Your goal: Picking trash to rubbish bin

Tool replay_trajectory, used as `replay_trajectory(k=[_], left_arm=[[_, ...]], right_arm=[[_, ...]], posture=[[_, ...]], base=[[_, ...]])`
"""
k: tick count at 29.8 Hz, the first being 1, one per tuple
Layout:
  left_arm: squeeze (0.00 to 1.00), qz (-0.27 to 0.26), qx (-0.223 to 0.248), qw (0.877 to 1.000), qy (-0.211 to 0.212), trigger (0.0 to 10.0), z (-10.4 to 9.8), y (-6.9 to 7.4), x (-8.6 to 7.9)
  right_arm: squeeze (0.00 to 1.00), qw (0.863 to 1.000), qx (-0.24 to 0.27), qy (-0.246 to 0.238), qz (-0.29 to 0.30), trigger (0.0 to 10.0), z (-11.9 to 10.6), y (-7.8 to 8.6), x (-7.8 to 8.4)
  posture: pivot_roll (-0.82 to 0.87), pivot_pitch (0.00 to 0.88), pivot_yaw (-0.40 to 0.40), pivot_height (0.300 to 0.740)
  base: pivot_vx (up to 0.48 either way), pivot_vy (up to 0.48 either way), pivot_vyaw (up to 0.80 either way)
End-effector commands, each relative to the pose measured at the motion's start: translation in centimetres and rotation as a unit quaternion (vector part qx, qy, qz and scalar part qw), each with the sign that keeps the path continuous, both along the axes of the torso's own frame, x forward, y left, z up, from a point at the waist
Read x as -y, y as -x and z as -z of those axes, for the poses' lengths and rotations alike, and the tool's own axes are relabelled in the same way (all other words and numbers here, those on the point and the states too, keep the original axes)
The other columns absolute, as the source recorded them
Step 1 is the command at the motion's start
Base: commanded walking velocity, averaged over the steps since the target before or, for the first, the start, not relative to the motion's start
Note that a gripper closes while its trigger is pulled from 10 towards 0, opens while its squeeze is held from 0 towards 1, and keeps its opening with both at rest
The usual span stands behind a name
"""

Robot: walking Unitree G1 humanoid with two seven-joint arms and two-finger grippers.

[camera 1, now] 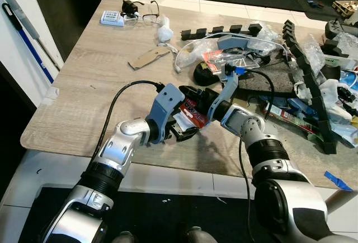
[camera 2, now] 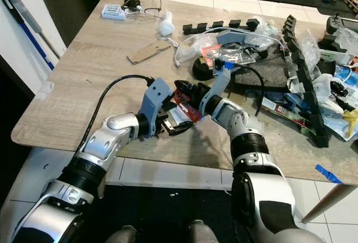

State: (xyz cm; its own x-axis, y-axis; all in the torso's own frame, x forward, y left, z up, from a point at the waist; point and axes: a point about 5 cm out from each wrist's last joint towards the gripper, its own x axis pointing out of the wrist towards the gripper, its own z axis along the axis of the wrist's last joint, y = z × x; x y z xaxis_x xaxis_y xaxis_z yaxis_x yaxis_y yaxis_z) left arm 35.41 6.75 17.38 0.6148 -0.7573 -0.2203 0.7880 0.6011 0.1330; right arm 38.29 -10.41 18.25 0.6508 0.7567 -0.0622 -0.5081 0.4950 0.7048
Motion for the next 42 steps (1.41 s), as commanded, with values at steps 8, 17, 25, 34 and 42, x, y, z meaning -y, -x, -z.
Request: replay_trajectory(k=[8, 17, 25, 34, 42], left_arm=[[0.00, -0.056, -0.049, 0.997, -0.030, 10.0, 2.8, -0.2, -2.2], [0.00, -0.090, -0.036, 0.995, -0.029, 10.0, 2.1, -0.9, -4.3], [0.00, -0.142, 0.019, 0.990, 0.002, 10.0, 0.2, -1.6, -6.9], [0.00, -0.145, 0.115, 0.968, 0.167, 10.0, -5.0, 0.0, -8.4], [0.00, -0.085, 0.122, 0.957, 0.251, 10.0, -7.0, 3.4, -9.0]], right_arm=[[0.00, 0.999, 0.010, -0.044, 0.015, 0.0, -2.4, -0.2, 1.4], [0.00, 0.991, 0.070, -0.112, 0.028, 0.0, -8.2, -0.8, 3.2], [0.00, 0.991, 0.113, -0.074, 0.025, 0.0, -9.1, -0.3, 3.4], [0.00, 0.977, 0.206, -0.034, 0.044, 0.0, -10.1, 0.8, 3.2], [0.00, 0.964, 0.247, -0.049, 0.081, 0.0, -11.3, 1.7, 3.9]], posture=[[0.00, 0.262, -0.074, 0.740], [0.00, 0.242, -0.075, 0.740], [0.00, 0.229, -0.070, 0.740], [0.01, 0.219, -0.069, 0.740], [0.01, 0.214, -0.078, 0.740]], base=[[0.000, 0.000, 0.00], [0.000, 0.000, 0.00], [0.000, 0.000, 0.00], [0.000, 0.000, 0.00], [0.000, 0.000, 0.00]])
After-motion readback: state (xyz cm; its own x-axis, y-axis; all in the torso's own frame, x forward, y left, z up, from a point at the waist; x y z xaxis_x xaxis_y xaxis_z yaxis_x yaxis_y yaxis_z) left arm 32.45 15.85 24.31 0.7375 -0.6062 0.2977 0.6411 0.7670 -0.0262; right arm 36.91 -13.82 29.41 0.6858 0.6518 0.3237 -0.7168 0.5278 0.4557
